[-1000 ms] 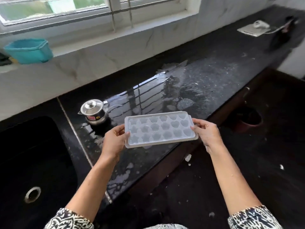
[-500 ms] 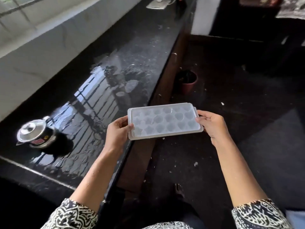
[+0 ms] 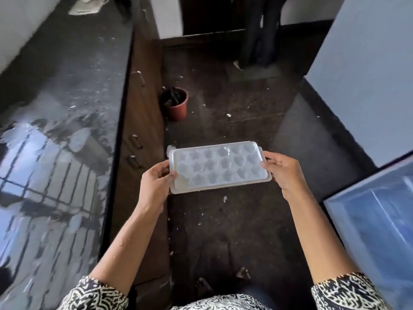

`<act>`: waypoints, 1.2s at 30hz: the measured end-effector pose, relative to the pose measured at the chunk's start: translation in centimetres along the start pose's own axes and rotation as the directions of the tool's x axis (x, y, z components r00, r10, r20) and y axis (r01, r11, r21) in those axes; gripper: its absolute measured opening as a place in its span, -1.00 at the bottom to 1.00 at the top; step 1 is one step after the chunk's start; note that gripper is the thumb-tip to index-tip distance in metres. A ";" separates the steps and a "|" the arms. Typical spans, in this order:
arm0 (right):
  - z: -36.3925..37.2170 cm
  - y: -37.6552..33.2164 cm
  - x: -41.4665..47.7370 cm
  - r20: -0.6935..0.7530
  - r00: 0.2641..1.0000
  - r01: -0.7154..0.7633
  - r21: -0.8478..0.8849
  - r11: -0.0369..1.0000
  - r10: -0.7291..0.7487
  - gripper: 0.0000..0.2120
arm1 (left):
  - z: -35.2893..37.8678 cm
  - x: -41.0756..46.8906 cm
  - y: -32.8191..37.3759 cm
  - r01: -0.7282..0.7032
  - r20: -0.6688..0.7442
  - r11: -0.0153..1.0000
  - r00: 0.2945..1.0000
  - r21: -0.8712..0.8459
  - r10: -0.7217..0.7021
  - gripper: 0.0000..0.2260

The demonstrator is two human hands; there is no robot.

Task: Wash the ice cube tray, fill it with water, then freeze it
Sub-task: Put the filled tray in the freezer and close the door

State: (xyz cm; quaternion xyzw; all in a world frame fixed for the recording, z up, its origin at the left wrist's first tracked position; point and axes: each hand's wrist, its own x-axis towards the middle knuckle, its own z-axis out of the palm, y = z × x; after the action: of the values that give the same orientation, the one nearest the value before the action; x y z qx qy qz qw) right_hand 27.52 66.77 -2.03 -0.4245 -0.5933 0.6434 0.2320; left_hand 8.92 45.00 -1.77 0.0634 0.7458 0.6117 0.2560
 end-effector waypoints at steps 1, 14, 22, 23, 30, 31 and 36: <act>-1.1 0.3 0.0 -0.031 0.999 -0.005 -0.004 1.000 0.005 -0.72 | 1.2 0.0 0.2 -0.004 0.025 1.000 1.000 0.013 0.004 -0.75; -15.8 3.6 -0.5 -0.355 0.932 -0.076 0.018 0.997 0.078 -0.70 | 17.2 -0.1 1.1 -0.044 0.316 0.984 0.949 0.173 -0.013 -0.69; -24.7 5.8 -2.1 -0.535 0.832 -0.109 0.101 0.989 0.147 -0.70 | 27.9 -1.8 1.6 -0.115 0.476 0.963 0.879 0.245 -0.016 -0.69; -25.6 6.2 -2.3 -0.552 0.819 -0.108 0.114 0.988 0.153 -0.71 | 29.1 -2.1 1.7 -0.122 0.497 0.961 0.867 0.249 -0.019 -0.69; -31.6 7.3 -3.8 -0.676 0.710 -0.102 0.182 0.978 0.199 -0.76 | 37.5 -3.5 2.2 -0.179 0.633 0.943 0.773 0.279 -0.040 -0.69; -32.4 7.5 -4.0 -0.692 0.691 -0.102 0.194 0.976 0.210 -0.77 | 38.7 -3.7 2.4 -0.186 0.648 0.940 0.760 0.286 -0.047 -0.69; -36.0 8.1 -4.7 -0.752 0.604 -0.083 0.270 0.959 0.264 -0.76 | 45.0 -4.4 2.5 -0.234 0.733 0.919 0.676 0.317 -0.080 -0.67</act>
State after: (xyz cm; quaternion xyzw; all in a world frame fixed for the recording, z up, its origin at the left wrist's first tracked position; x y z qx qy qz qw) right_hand 61.29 81.86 -6.25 -0.6907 -0.3188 0.4723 0.4453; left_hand 32.86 83.42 -3.46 0.3840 0.6818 0.3862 0.4884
